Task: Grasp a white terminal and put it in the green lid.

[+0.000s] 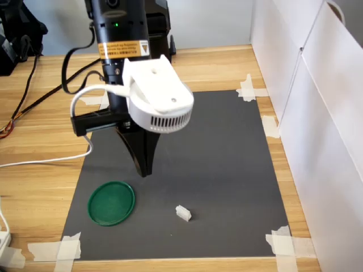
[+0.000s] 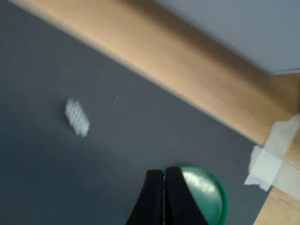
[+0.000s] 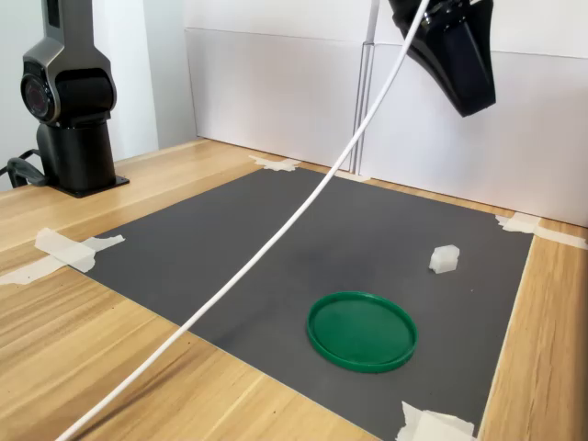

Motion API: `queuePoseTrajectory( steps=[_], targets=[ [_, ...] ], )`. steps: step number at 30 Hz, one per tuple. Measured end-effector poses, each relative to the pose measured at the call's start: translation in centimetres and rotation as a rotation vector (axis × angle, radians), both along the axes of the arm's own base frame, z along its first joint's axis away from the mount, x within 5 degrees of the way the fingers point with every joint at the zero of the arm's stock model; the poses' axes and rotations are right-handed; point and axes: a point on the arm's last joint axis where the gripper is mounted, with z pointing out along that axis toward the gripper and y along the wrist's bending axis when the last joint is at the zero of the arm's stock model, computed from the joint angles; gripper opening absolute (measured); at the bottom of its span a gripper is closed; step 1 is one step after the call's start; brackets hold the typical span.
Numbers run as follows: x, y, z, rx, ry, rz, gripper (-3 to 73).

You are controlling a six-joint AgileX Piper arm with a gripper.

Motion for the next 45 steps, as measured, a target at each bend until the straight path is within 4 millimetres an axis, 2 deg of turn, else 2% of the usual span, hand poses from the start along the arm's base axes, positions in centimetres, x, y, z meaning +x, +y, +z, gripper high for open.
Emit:
queuePoseTrajectory(
  steps=[5,10,12,16,23,25,30,33,39,45],
  targets=[
    [0.0,0.5,-1.9,-0.085,0.124,0.199,-2.1],
    [0.3,1.0,-1.6,-0.072,0.18,0.276,0.3],
    [0.8,1.1,-1.5,-0.069,0.189,0.277,5.2],
    [1.4,1.1,-1.5,-0.07,0.198,0.271,21.2],
    [2.3,1.0,-2.5,-0.08,0.217,0.243,61.3],
    [2.4,1.1,-2.3,-0.074,0.203,0.241,67.4],
    [2.7,1.5,-1.1,-0.026,0.165,0.237,70.8],
    [2.8,2.0,-1.3,0.008,0.192,0.256,71.0],
    [3.3,4.1,-3.6,-0.047,0.265,0.273,71.1],
    [4.1,4.6,-5.8,-0.093,0.296,0.281,71.1]
  ],
)
